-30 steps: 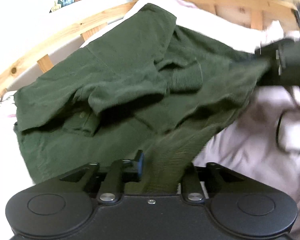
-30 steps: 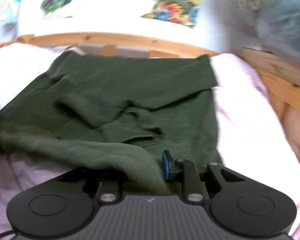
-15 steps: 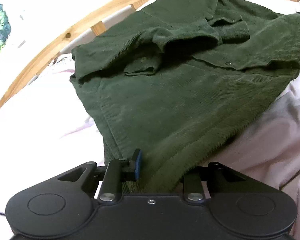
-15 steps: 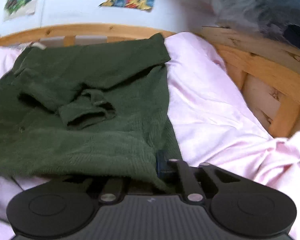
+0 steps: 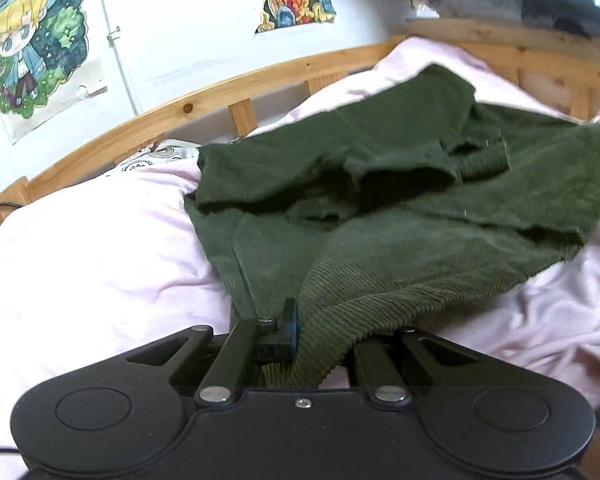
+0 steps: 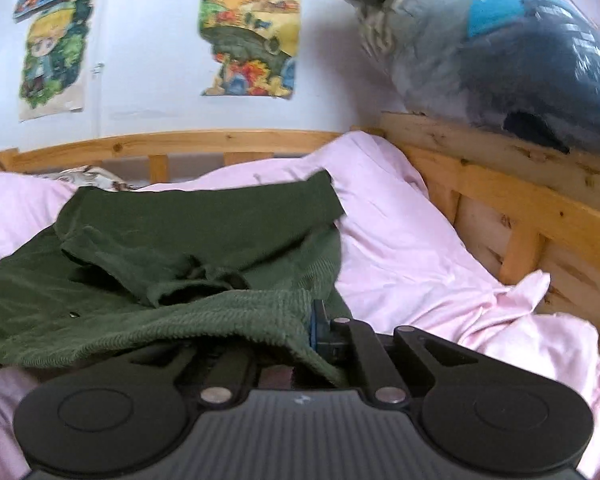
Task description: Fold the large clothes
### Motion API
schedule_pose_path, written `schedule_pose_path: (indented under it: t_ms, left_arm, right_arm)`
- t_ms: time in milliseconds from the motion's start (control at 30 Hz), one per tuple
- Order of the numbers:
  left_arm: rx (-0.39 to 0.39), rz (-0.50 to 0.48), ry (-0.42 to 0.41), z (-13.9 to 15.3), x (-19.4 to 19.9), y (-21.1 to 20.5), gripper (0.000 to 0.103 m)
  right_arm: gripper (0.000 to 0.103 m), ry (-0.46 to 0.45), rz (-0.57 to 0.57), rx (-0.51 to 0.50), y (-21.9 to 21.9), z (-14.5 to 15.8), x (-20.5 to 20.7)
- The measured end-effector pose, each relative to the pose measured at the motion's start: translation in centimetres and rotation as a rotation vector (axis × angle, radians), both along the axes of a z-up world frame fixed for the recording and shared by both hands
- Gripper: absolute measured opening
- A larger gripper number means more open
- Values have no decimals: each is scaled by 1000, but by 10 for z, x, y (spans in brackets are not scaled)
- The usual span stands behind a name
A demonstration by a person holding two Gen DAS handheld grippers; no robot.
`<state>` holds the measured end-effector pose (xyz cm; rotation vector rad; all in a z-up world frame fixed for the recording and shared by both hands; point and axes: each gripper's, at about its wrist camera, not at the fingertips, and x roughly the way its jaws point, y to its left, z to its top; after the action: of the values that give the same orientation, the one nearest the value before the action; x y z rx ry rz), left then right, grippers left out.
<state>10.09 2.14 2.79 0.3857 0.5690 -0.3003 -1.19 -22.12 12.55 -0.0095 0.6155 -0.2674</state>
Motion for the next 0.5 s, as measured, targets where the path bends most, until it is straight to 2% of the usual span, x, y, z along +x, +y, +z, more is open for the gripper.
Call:
schedule_pose_path:
  t_ms: [100, 233, 367, 500]
  left_arm:
    - [-25, -11, 13, 24, 3, 10, 5]
    - [-58, -40, 53, 55, 37, 12, 6]
    - [-81, -33, 111, 75, 99, 7, 6]
    - [-67, -9, 168, 76, 178, 3, 7]
  right_arm:
    - [5, 12, 21, -8, -2, 7, 21]
    - [5, 25, 10, 36, -29, 9, 68]
    - [5, 73, 4, 87, -67, -7, 132]
    - [6, 155, 43, 51, -83, -35, 199]
